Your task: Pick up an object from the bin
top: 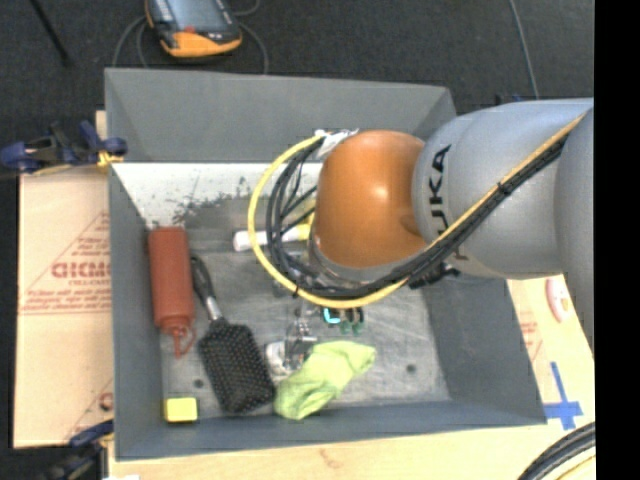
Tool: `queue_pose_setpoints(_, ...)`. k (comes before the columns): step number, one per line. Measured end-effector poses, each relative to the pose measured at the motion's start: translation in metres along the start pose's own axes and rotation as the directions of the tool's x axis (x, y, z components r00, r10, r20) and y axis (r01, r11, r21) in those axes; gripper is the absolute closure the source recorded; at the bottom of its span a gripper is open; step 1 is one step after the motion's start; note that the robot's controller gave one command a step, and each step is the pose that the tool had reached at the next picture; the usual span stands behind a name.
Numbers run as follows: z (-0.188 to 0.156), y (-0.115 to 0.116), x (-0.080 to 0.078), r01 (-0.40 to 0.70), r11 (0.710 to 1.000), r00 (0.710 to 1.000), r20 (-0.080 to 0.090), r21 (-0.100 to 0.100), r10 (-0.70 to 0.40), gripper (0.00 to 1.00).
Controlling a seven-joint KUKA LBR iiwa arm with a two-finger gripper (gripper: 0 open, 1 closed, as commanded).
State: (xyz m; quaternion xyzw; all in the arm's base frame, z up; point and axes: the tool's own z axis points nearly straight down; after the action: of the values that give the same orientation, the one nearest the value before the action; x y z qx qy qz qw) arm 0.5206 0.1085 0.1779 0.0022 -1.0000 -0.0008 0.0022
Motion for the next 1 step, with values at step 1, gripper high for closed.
queue_pose_setpoints(1,-0.0035,-0.0004,-0.0019,-0.003,1.0,1.0,0.007,-0.001,0.003,0.0)
